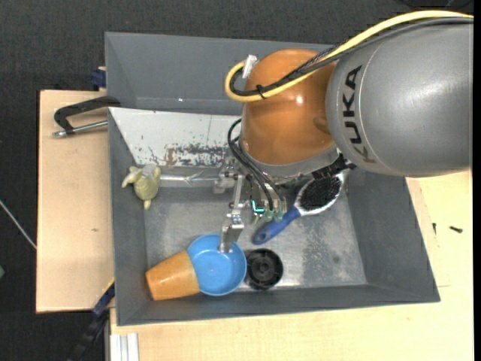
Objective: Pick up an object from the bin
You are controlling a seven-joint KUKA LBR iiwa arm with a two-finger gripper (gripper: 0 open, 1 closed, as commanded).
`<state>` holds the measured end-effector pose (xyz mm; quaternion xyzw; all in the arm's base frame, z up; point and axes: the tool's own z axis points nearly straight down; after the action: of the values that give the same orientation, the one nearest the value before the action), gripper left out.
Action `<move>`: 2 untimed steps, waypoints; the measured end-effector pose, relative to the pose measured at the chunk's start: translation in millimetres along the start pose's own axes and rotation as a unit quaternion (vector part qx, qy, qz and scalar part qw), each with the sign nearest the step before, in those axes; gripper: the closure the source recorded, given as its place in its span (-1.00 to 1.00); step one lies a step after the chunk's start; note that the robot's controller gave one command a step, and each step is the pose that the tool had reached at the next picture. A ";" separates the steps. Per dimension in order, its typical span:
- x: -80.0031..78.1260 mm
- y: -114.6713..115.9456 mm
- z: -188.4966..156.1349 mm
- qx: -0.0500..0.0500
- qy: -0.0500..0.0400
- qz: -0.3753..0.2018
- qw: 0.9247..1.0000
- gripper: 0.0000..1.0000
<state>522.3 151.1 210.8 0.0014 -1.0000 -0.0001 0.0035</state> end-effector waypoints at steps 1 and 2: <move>-56.5 -29.9 137.9 -0.001 -0.006 -0.157 0.988 -1.00; -59.4 -28.8 133.3 -0.002 -0.011 -0.156 0.988 1.00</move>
Offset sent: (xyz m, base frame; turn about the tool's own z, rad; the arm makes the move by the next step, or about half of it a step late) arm 0.0536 -0.0320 -0.1408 -0.3148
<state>580.8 122.6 77.1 0.1569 -0.9876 -0.0028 -0.0077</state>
